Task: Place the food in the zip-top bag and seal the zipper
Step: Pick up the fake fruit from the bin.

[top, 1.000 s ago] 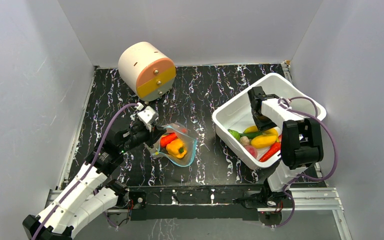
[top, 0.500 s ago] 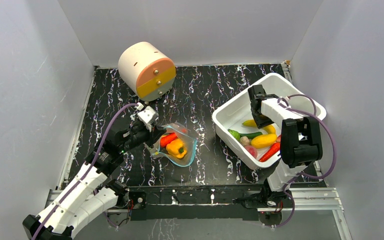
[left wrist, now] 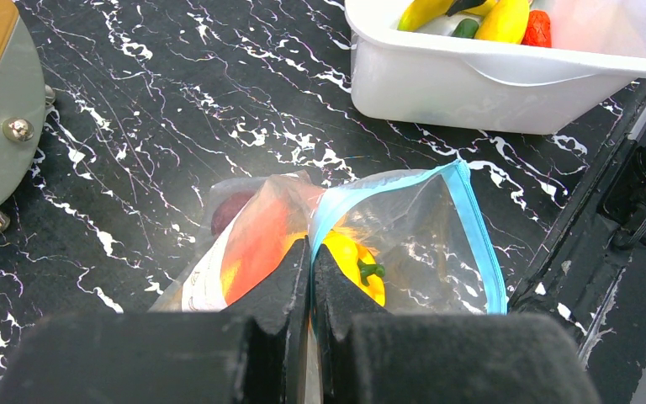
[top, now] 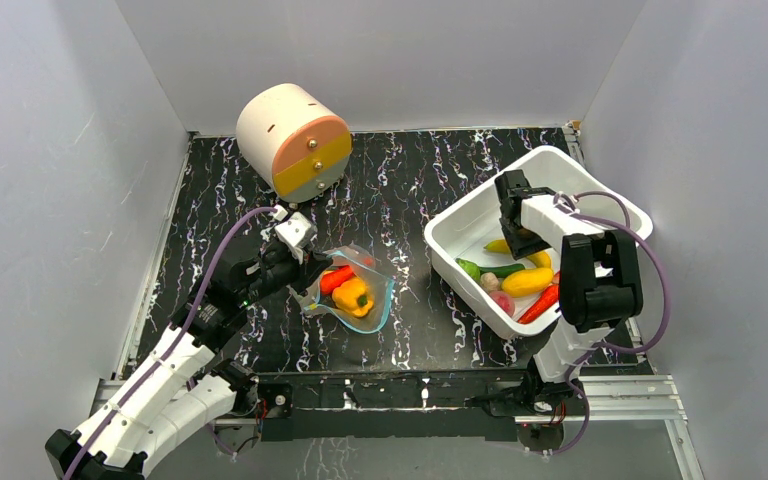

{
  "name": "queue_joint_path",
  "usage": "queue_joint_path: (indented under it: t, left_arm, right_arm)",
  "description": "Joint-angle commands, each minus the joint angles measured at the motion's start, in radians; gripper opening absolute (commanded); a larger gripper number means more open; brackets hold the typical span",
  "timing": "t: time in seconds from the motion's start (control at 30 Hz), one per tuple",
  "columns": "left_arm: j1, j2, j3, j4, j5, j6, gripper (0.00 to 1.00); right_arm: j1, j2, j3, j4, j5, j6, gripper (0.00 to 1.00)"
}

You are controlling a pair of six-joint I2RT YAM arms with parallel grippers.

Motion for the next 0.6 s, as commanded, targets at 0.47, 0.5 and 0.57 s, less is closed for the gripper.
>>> queue_joint_path:
  t: [0.47, 0.5, 0.57]
  left_arm:
    - [0.001, -0.015, -0.007, 0.012, -0.003, 0.011, 0.0]
    - [0.002, -0.014, -0.008, 0.012, -0.002, 0.012, 0.0]
    - [0.002, -0.011, -0.006, 0.012, -0.002, 0.011, 0.0]
  right_arm:
    - [-0.007, -0.021, 0.019, -0.003, 0.038, 0.015, 0.24]
    - [-0.007, -0.032, 0.016, -0.003, 0.045, 0.01, 0.24]
    - [-0.008, -0.058, 0.006, 0.005, 0.059, -0.005, 0.24]
